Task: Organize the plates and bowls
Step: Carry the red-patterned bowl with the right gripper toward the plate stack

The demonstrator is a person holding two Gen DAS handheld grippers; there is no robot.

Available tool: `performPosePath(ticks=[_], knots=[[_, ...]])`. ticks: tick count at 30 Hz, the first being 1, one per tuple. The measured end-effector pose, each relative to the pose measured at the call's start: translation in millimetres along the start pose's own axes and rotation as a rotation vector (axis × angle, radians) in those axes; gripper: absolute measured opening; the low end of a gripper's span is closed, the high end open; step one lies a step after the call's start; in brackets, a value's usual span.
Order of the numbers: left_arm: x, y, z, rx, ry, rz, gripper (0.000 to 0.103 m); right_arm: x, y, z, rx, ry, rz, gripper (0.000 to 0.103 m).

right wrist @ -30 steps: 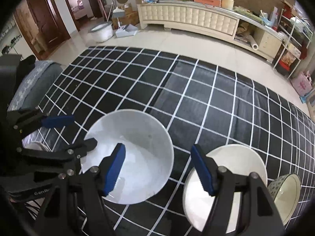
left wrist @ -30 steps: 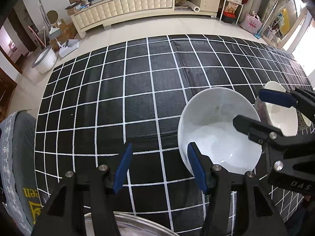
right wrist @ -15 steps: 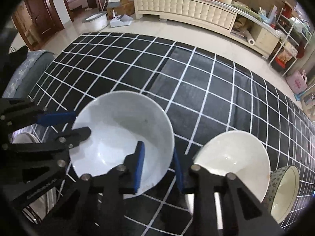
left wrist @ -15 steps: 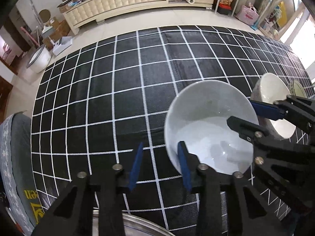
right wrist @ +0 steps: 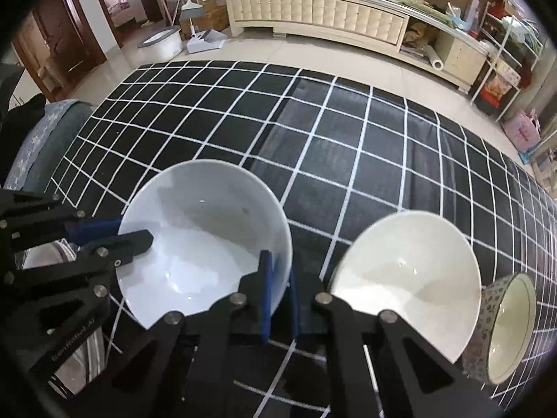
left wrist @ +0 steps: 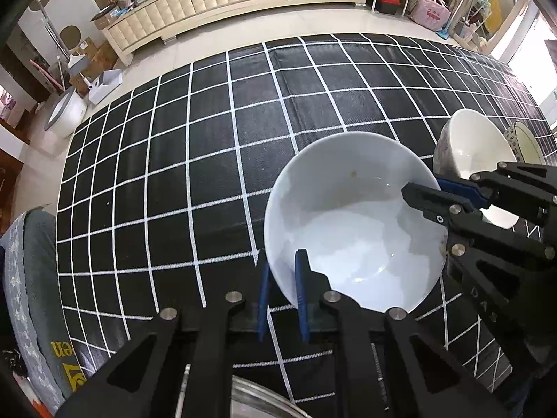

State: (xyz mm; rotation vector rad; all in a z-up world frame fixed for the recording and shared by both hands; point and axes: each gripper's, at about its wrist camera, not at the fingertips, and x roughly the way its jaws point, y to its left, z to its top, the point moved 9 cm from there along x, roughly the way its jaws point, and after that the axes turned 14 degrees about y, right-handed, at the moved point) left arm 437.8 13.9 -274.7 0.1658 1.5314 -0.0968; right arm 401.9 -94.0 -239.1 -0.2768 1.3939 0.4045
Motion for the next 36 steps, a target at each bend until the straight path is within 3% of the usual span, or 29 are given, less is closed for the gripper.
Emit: performPosePath(ticks=[5,8,17,25,36], knots=[[-19,-1,-2,-0.012,-0.028,-0.025,0.011,-17,1,-8,0.030,-0.011,0.040,0.012],[-32,-3,-9,-0.010,-0.045,-0.002,0.011,-34,4,-13,0.031,-0.034,0.031,0.012],[-70,-25,-48,-0.008,-0.075,-0.028,0.011,-83,11,-48,0.049,-0.090,0.000,0.012],[-83,-46,-96,-0.017,-0.080,-0.040,0.011,-88,19,-94,0.080,-0.067,0.018,0.012],[-65,-72,-155,-0.018,-0.027,-0.048,0.011,-65,33,-148,0.116,0.003,0.059,0.012]])
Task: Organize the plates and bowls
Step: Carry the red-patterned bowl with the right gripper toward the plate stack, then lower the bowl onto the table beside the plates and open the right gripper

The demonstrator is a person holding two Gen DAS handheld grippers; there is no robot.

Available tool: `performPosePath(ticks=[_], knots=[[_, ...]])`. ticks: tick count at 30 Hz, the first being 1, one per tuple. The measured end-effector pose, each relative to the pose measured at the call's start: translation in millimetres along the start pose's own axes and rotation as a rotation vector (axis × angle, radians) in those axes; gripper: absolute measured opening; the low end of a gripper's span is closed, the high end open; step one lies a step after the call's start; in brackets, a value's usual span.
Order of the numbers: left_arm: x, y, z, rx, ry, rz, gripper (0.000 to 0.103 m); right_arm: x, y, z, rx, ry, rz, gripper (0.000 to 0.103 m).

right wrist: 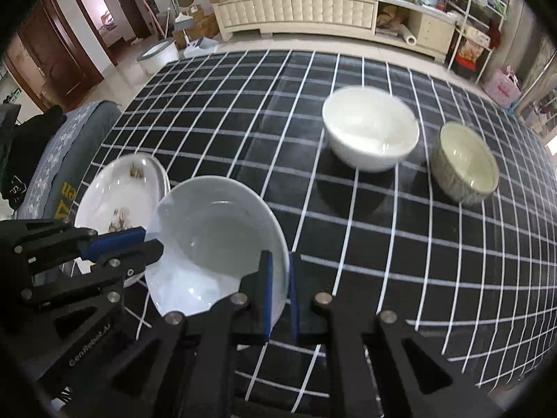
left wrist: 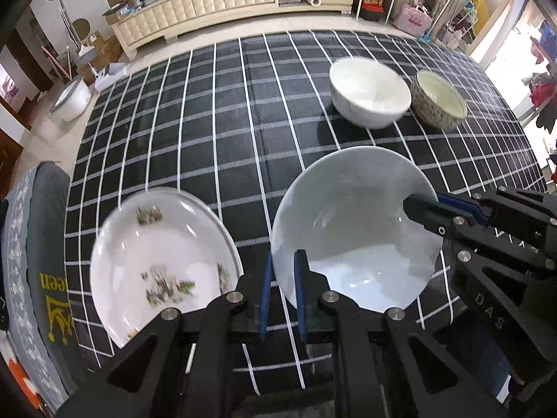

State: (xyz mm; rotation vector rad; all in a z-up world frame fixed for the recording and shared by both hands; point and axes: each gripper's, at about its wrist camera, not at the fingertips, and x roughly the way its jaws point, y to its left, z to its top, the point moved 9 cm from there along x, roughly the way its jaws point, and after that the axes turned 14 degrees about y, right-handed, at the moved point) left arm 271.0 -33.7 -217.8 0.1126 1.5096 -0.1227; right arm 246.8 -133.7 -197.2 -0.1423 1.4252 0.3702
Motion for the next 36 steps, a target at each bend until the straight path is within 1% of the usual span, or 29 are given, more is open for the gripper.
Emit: performPosePath(ticks=[5,7,10,18,21,27,29,32,36], knots=[[19,-4,-13,0.005,0.042,0.011,0.011,24,-2,-16,0.041,0.054,0.039,0.012],[26,-3,-14,0.001,0.054,0.009,0.011,33,-3,-21,0.052,0.080,0.056,0.012],[33,-3,-14,-0.001,0.067,-0.002,0.011,41,-5,-21,0.057,0.098,0.059,0.012],[43,0,-2,0.005,0.061,-0.001,0.011,47,-9,-12,0.056,0.100,0.062,0.012],[45,2,2,0.002,0.058,-0.016,0.011,50,-11,-10,0.063,0.109,0.054,0.012],[47,1,3,0.020,0.052,-0.020,0.011,50,-13,-11,0.076,0.107,0.066,0.012],[49,3,2,0.010,0.058,-0.030,0.011,47,-14,-10,0.083,0.092,0.047,0.012],[49,5,0,0.003,0.048,-0.024,0.011,36,-14,-10,0.071,0.062,0.008,0.012],[38,9,0,0.019,0.007,0.001,0.011,28,-17,-11,0.080,0.053,-0.018,0.012]])
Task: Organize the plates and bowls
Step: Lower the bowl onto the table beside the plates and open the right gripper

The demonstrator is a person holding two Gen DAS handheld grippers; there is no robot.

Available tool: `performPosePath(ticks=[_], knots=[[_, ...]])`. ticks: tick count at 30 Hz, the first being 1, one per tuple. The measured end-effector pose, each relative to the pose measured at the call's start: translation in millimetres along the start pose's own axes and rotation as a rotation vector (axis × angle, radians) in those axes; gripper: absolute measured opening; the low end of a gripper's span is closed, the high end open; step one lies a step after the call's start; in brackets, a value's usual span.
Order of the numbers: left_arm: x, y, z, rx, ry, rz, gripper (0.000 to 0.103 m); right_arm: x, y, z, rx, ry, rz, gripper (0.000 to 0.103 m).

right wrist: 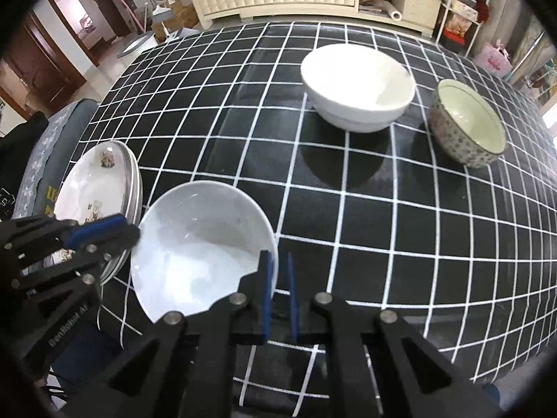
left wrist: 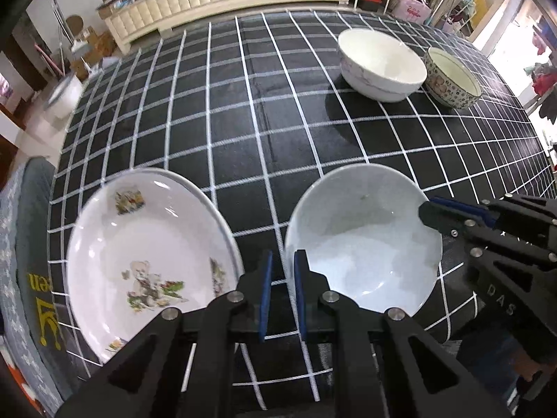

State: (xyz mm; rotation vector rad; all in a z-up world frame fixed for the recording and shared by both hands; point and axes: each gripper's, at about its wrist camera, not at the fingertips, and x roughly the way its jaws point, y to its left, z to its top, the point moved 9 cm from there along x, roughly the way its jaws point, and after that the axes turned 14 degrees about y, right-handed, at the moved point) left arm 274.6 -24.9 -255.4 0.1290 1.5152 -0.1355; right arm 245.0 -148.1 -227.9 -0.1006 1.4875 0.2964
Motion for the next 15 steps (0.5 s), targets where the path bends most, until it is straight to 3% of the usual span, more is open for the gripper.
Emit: performPosePath(ticks=[3,11,15], knots=[[-15,6,-2,-0.015,-0.035,-0.007,0.011,-12,-4,-1,0.004,-0.031,-0.041,0.012],[-50,4,-4,-0.013,-0.125,-0.016,0.012,-52,1,-4,0.002,-0.133,-0.017,0.012],[-69,-2,-2,-0.010,-0.171,-0.022,0.020,-62,3,-3,-0.010,-0.151,-0.045,0.012]])
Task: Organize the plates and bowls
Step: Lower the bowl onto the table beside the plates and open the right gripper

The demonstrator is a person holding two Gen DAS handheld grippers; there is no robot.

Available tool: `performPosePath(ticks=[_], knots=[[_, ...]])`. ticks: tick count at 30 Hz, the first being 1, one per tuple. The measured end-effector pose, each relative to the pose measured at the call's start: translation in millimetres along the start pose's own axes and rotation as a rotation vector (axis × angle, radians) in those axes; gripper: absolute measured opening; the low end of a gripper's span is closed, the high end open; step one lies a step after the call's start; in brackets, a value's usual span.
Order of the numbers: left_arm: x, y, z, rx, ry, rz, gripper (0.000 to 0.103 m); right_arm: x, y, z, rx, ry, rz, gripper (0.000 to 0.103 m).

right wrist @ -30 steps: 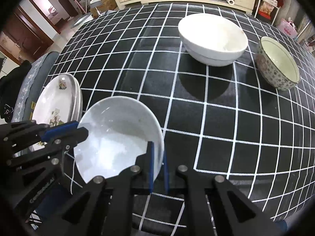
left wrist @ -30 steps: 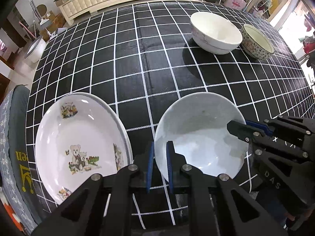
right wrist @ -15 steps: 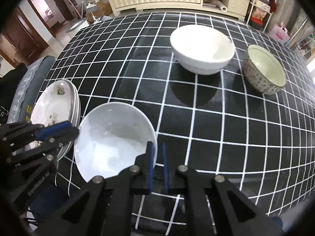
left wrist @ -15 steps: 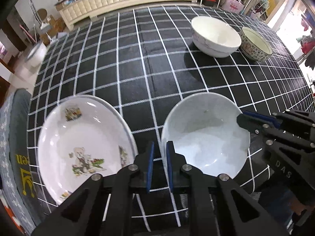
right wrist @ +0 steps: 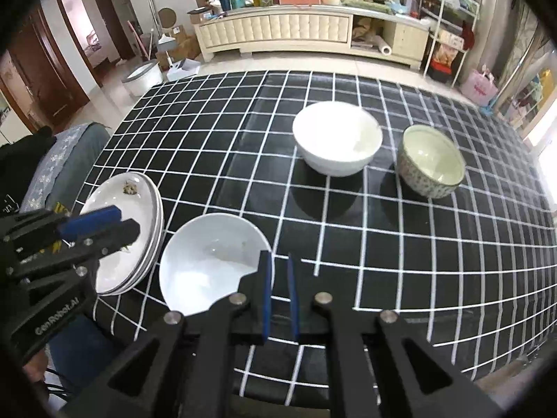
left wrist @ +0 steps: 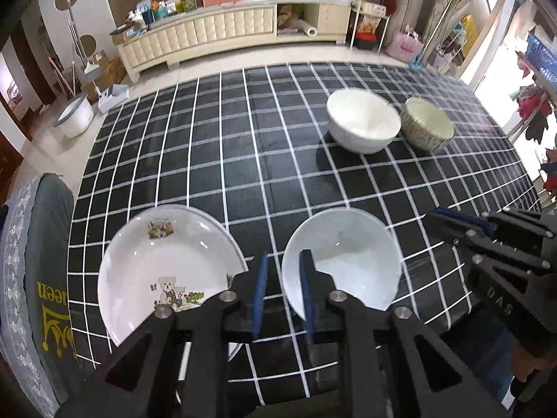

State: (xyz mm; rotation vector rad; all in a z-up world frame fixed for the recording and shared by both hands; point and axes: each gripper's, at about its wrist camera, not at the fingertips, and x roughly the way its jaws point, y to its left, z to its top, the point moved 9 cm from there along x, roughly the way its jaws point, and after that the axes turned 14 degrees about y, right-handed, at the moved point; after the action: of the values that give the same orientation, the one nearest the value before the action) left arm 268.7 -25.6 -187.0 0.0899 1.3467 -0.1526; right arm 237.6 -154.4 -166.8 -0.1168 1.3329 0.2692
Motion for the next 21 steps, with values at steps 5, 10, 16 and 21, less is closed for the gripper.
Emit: performPosePath(ticks=[5,10,16,21], knots=[[-13,-8,6,0.018,-0.035,-0.005,0.021,-13,-6,3,0.008,-0.038,-0.020,0.012],[-17,-12,15,0.030,-0.048,0.005,0.021,-24,-18,11,0.032,-0.047,-0.010,0.012],[-20,-17,28,0.028,-0.054,-0.017,0.029,-33,-29,23,0.017,-0.057,-0.019,0.012],[-25,-21,44,0.029,-0.062,-0.020,0.029,-36,-39,33,-0.012,-0.050,-0.043,0.016]])
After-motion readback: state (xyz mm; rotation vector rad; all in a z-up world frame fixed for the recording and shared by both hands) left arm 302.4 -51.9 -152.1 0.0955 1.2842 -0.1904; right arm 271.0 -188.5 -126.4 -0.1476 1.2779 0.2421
